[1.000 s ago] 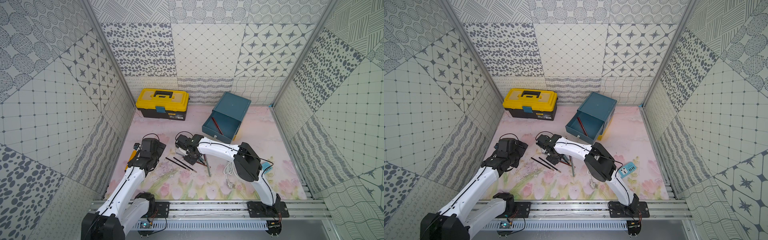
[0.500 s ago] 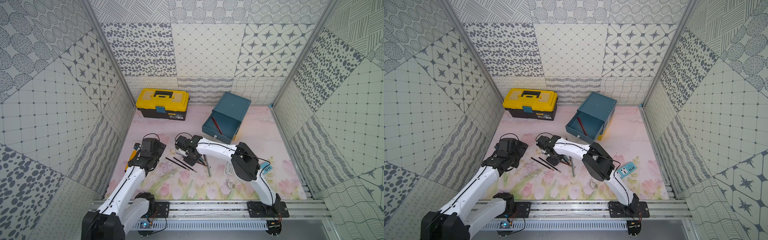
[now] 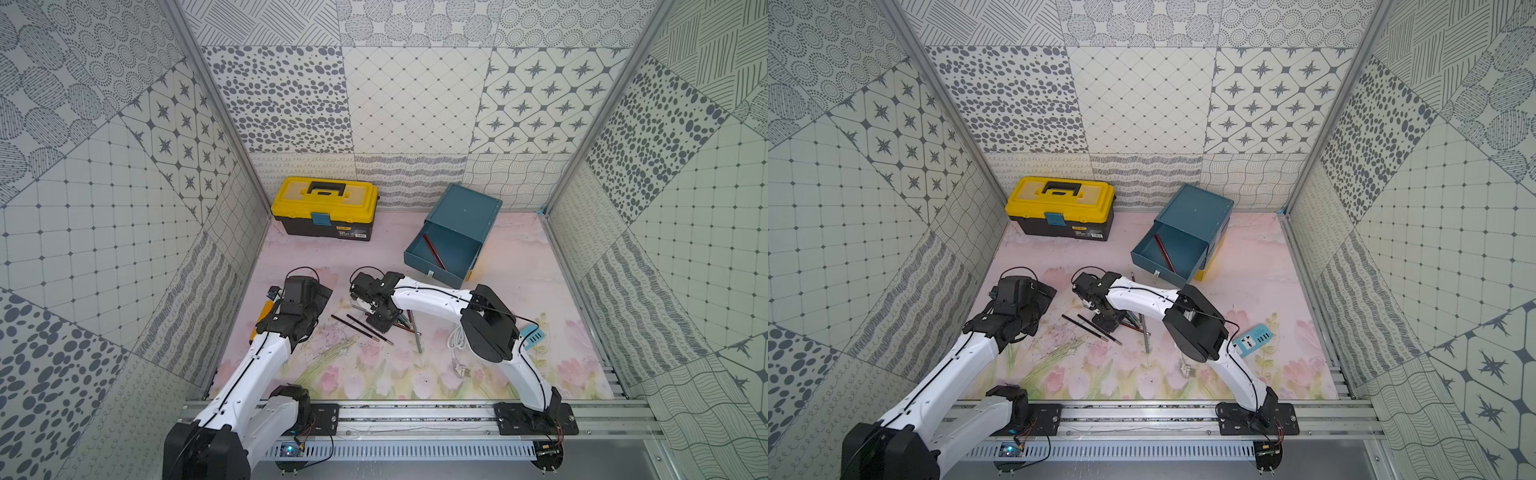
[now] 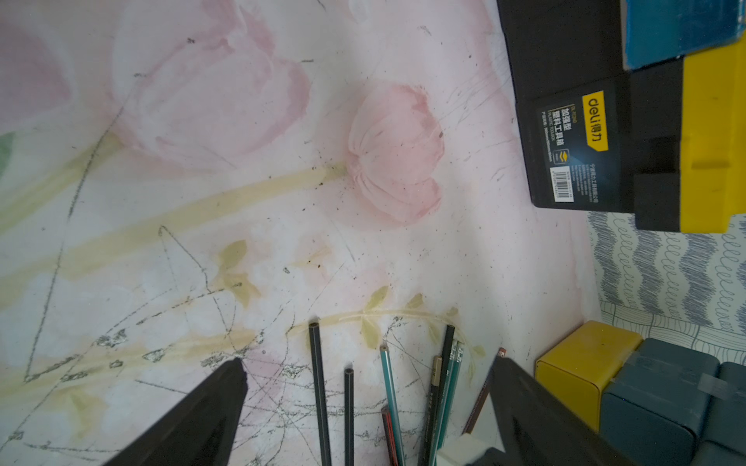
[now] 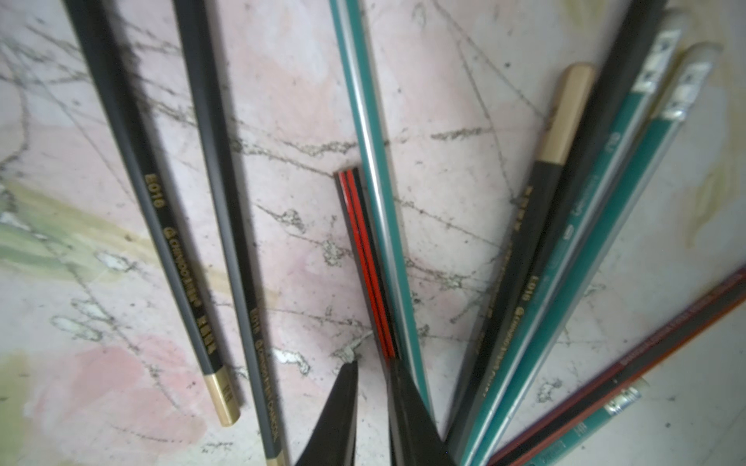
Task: Please place the pencils in the drawer according to their color
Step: Pick up the pencil from the center of the board.
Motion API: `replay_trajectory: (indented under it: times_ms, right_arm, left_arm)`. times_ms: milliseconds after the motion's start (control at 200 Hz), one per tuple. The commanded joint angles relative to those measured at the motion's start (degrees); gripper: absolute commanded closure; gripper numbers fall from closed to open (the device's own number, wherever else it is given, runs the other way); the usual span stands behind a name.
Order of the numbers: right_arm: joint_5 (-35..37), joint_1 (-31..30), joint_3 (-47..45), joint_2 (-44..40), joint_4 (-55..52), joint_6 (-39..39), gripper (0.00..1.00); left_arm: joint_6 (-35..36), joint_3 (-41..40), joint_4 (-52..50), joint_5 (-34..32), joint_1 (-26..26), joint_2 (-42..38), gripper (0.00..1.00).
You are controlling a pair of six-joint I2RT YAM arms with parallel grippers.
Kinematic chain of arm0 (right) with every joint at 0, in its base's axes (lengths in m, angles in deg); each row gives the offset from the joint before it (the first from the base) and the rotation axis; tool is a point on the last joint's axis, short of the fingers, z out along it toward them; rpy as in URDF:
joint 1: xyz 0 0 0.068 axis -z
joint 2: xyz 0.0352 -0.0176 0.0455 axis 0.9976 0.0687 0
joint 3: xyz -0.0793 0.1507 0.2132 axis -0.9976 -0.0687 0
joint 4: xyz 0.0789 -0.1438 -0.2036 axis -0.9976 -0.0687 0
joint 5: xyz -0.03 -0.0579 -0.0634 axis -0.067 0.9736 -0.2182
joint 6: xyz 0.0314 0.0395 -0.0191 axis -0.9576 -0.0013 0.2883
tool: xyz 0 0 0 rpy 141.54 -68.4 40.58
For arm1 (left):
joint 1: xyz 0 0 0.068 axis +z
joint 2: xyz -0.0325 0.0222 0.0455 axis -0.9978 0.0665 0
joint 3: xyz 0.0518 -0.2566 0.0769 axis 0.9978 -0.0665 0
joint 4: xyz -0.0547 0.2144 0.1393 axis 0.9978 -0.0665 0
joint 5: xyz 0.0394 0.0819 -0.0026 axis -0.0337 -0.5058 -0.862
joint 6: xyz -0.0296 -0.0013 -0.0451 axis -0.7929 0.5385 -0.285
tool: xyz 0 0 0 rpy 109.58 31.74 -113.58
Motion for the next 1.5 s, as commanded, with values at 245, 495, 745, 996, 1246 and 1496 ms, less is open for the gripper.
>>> replay_trajectory:
  times_ms: [245, 495, 745, 996, 1246, 1496]
  right_arm:
    - [-1.75, 1.11, -2.37, 1.51, 2.47, -1.16, 0.79]
    - [-0.77, 1.28, -1.25, 1.04, 2.49, -0.77, 0.79]
    - [-0.18, 1.28, -0.62, -0.77, 2.41, -0.52, 0.77]
    - [0.19, 1.37, -0.88, 0.02, 2.41, -0.41, 0.77]
    - [-1.74, 1.89, -1.82, 0.51, 2.44, -0.61, 0.78]
    - [-4.41, 1.46, -4.98, -0.65, 2.48, -1.16, 0.80]
  left_arm:
    - [0.10, -0.04, -0.64, 0.10, 0.29, 0.69, 0.01]
    - [0.10, -0.09, -0.55, 0.23, 0.28, 0.67, 0.01]
    - [0.14, -0.18, -0.47, 0.40, 0.32, 0.75, 0.01]
    - [0.01, -0.19, -0.15, 0.73, 0.35, 1.26, 0.01]
    - [0.02, -0.20, -0.37, 0.45, 0.33, 1.11, 0.01]
    - [-0.09, -0.24, -0.46, 0.27, 0.31, 1.12, 0.01]
